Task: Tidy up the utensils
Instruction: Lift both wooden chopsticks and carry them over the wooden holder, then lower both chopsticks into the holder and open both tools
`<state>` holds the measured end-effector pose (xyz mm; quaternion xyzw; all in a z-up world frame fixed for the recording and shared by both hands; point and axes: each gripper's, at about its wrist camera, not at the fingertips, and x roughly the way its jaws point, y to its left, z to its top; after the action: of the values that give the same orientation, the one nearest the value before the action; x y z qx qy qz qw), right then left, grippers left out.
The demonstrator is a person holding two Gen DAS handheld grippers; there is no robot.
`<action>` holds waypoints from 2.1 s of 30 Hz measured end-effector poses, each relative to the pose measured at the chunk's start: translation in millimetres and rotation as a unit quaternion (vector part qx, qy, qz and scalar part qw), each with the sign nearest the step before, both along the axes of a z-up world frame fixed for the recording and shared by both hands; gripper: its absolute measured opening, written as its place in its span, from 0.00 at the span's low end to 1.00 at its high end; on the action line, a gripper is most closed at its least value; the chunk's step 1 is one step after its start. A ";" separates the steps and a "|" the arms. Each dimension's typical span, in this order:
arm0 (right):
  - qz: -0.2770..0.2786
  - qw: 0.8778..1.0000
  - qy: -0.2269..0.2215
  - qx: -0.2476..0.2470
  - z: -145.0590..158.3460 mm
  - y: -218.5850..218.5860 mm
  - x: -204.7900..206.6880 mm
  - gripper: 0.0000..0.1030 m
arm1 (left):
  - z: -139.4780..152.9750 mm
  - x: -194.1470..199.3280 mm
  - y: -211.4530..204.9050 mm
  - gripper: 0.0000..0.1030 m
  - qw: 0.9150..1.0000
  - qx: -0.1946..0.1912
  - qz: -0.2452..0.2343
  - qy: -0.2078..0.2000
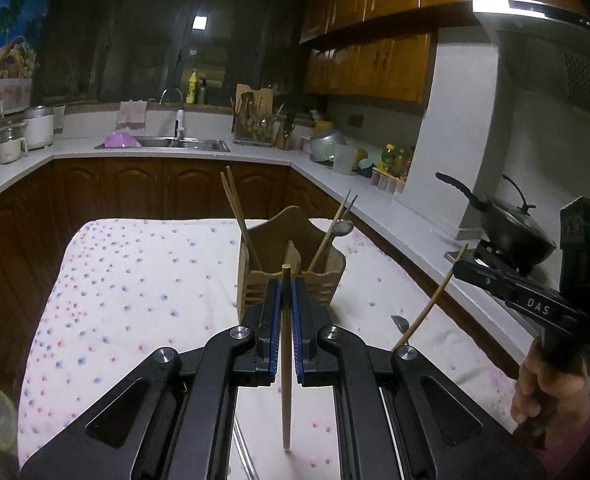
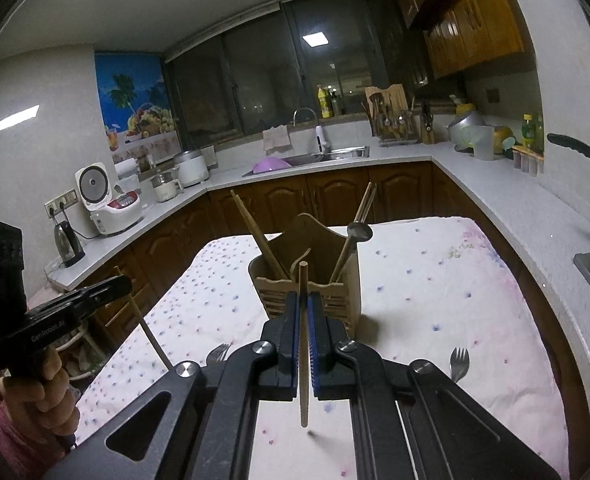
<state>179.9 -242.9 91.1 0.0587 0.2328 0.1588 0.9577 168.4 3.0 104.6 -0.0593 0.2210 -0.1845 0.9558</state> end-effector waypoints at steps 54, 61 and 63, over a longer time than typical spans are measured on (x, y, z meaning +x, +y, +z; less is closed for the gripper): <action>-0.019 0.998 -0.059 0.005 52.8 0.5 153.8 0.03 | 53.7 162.6 -6.2 0.04 0.990 -0.036 0.075 -0.110; -0.028 0.999 -0.026 0.030 18.8 -10.6 163.5 0.04 | 24.2 171.4 -5.3 0.04 0.993 -0.044 0.081 -0.079; -0.035 0.999 -0.016 0.038 7.9 -14.8 165.0 0.03 | 13.5 173.3 -3.2 0.04 0.993 -0.051 0.084 -0.067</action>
<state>344.8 -257.7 99.1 0.1004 0.2089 0.1351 0.9633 341.7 -0.2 118.1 -0.1138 0.1414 -0.1180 0.9763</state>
